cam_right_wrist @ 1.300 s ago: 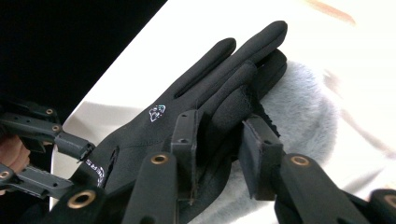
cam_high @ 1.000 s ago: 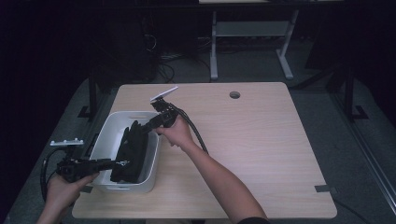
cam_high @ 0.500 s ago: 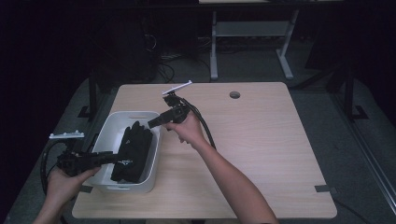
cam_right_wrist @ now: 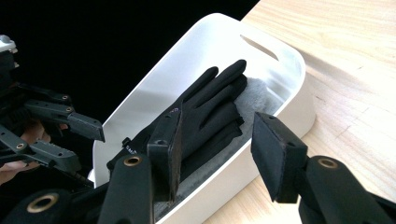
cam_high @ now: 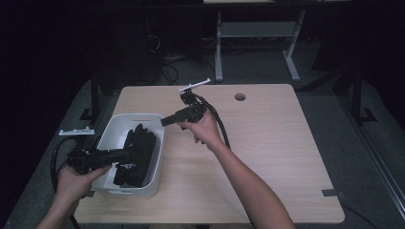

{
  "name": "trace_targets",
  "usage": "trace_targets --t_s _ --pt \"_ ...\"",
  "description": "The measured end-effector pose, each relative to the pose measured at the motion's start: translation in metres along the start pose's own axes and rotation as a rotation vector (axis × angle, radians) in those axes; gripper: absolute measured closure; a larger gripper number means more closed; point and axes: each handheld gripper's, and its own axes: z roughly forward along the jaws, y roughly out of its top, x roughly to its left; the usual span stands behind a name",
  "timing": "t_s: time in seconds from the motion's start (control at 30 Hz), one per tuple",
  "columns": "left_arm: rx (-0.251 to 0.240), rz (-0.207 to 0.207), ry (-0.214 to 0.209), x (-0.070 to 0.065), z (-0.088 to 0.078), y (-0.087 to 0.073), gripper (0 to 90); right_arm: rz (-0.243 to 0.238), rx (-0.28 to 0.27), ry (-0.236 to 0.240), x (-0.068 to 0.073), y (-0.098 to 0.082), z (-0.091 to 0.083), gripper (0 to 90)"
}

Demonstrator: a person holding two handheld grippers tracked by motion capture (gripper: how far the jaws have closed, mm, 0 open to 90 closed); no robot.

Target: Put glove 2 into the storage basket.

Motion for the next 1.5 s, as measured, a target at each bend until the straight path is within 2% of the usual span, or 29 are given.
trace_targets --t_s 0.57,0.93,1.5 --pt "-0.005 0.023 -0.027 -0.016 0.011 0.014 52.1 -0.005 -0.026 0.009 -0.004 -0.003 -0.027 49.7" --pt "0.012 0.044 -0.036 -0.025 0.022 0.019 47.9 0.0 -0.046 0.012 -0.007 -0.007 -0.042 48.4" --pt "0.025 0.075 -0.057 -0.039 0.037 0.028 45.3 0.023 -0.087 0.01 -0.02 -0.02 -0.069 47.1"
